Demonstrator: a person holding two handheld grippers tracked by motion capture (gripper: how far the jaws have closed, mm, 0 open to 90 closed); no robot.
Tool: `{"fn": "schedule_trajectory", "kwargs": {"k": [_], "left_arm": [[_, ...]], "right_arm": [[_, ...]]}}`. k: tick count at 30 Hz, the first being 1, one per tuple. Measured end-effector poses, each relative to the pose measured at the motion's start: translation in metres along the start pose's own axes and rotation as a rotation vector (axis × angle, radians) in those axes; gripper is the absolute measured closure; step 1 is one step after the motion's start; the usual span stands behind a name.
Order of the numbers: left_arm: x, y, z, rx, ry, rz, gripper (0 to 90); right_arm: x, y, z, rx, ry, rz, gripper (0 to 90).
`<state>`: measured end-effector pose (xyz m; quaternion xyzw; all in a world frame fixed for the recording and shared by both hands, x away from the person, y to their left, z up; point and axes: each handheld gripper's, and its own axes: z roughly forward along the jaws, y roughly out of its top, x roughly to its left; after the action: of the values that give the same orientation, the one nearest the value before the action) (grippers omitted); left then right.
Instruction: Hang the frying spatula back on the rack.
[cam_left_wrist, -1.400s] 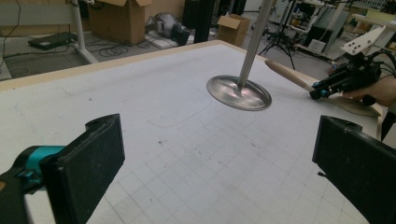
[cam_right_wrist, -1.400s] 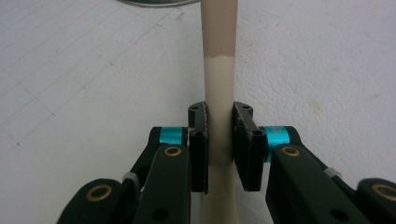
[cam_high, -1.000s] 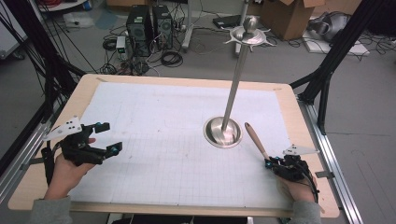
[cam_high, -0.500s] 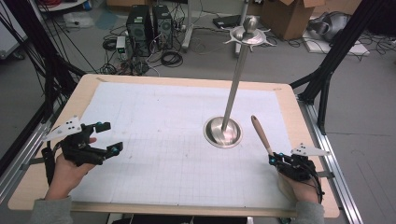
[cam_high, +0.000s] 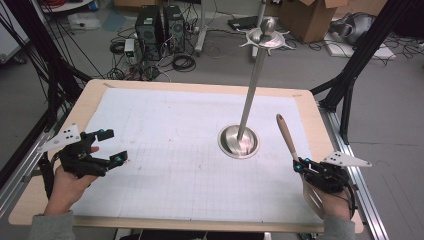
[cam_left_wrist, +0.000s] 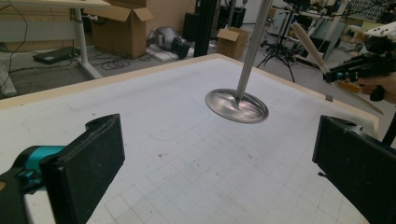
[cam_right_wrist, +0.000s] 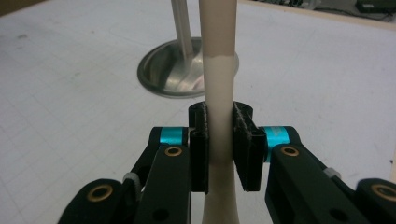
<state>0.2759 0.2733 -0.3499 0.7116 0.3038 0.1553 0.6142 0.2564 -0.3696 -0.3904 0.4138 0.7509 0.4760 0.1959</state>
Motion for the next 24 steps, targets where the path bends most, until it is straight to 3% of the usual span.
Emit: {"fn": "schedule_trajectory", "kwargs": {"k": [17,24], "left_arm": [[0.002,-0.002,-0.001,-0.004,-0.005,-0.019,2.8],[0.002,-0.002,-0.002,-0.004,-0.002,-0.018,2.7]], "right_arm": [[0.007,0.023,-0.018,-0.057,0.029,-0.035,78.2],[0.005,0.033,-0.027,-0.054,0.046,-0.064,78.2]]}}
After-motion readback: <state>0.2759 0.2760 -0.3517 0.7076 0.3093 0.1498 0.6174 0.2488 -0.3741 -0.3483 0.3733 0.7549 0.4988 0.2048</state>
